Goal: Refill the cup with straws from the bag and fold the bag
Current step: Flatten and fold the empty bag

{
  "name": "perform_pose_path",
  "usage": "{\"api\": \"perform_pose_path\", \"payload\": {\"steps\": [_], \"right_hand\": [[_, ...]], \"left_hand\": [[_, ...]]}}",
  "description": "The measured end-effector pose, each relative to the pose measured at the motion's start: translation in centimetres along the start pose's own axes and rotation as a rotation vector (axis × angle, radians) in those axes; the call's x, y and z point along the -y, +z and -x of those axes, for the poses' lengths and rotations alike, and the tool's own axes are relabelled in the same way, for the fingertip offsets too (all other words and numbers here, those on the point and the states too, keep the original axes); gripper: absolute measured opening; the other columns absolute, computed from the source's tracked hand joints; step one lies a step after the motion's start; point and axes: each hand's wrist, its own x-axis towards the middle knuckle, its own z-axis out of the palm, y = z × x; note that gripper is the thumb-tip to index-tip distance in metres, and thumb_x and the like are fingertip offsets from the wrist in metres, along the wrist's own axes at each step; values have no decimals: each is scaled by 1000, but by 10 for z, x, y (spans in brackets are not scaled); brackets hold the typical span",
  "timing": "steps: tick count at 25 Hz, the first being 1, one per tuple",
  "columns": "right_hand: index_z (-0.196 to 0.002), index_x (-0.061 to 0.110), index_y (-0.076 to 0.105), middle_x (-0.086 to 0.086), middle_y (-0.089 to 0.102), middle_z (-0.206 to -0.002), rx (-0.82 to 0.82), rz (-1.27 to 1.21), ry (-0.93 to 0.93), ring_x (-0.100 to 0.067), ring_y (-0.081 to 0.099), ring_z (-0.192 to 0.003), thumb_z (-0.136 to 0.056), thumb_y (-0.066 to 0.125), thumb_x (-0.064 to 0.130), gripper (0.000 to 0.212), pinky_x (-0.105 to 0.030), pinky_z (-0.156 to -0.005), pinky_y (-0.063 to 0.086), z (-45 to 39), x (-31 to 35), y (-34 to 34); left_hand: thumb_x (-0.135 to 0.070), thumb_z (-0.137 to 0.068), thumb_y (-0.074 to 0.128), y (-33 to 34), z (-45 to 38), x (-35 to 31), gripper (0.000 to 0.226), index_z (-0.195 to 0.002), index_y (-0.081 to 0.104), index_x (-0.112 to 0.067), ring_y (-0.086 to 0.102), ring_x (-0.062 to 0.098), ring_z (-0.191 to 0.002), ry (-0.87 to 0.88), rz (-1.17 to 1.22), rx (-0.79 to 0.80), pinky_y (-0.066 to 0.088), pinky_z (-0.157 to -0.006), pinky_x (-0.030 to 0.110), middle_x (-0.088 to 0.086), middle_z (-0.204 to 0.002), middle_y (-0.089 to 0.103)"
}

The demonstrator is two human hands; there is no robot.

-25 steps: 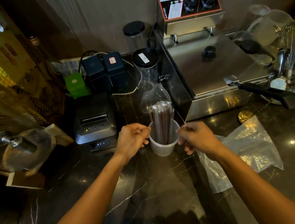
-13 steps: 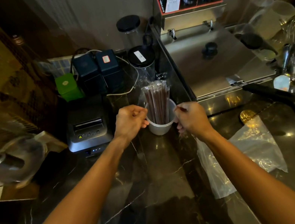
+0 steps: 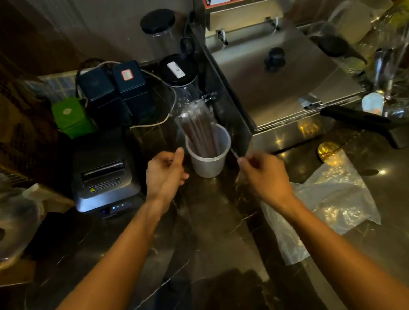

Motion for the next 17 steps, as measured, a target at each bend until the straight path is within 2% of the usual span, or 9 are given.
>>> {"api": "perform_pose_path", "payload": {"steps": [2, 4, 6, 8, 9, 11, 13, 15, 17], "right_hand": [[-95, 21, 66, 3, 70, -82, -41, 235, -23, -16, 69, -73, -99, 64, 42, 22, -34, -65, 55, 24, -23, -9], [-107, 20, 62, 2, 68, -97, -34, 409, 14, -19, 70, -84, -95, 66, 51, 33, -38, -71, 59, 52, -44, -14], [-120, 18, 54, -4, 64, -117, 35, 514, 84, -24, 69, -98, -92, 67, 56, 49, -40, -79, 58, 76, -59, -15], [-129, 15, 46, -9, 58, -130, 101, 592, 178, -30, 68, -108, -91, 68, 54, 59, -44, -86, 54, 94, -68, -15], [-133, 14, 43, -10, 55, -134, 119, 637, 212, -32, 67, -110, -92, 68, 52, 62, -44, -87, 54, 101, -73, -14], [-137, 12, 41, -12, 53, -135, 112, 710, 226, -32, 69, -110, -96, 64, 45, 57, -42, -85, 55, 112, -80, -9], [-136, 12, 44, -11, 57, -132, 80, 725, 221, -31, 70, -107, -102, 57, 33, 42, -40, -83, 56, 120, -85, -9], [-134, 12, 51, -11, 61, -129, 86, 769, 180, -29, 70, -105, -104, 53, 26, 33, -39, -82, 56, 129, -91, -14], [-125, 13, 61, -10, 66, -120, 35, 786, 58, -28, 69, -101, -100, 59, 27, 29, -40, -81, 55, 138, -91, -24]], "left_hand": [[-36, -102, 59, 14, 17, 12, 27, -82, 63, -18, 67, 10, -59, -29, -33, -46, 51, -58, 27, 0, -68, 64], [-35, -101, 63, 34, 37, 21, 27, -78, 63, -20, 66, 7, -55, -53, -88, 59, 49, -57, 27, -1, -66, 65], [-34, -100, 64, 57, 53, 27, 20, -86, 66, -20, 68, 10, -64, -117, -107, 287, 52, -57, 24, 1, -76, 68], [-33, -99, 66, 80, 68, 29, 16, -102, 69, -17, 70, 16, -78, -183, -120, 475, 55, -66, 26, 5, -91, 71], [-33, -98, 68, 90, 74, 29, 22, -112, 68, -16, 72, 19, -86, -193, -146, 533, 57, -71, 28, 6, -99, 72], [-33, -97, 69, 105, 84, 30, 35, -125, 62, -15, 73, 22, -98, -203, -179, 579, 59, -80, 32, 7, -112, 70], [-29, -97, 69, 116, 93, 31, 40, -133, 56, -16, 71, 20, -98, -213, -187, 587, 59, -85, 34, 6, -112, 68], [-19, -98, 67, 123, 99, 35, 50, -144, 48, -16, 69, 19, -99, -185, -209, 583, 58, -86, 34, 5, -117, 66], [-3, -96, 65, 123, 100, 38, 66, -154, 38, -20, 66, 24, -108, -108, -243, 557, 58, -93, 39, 7, -132, 59]]}}
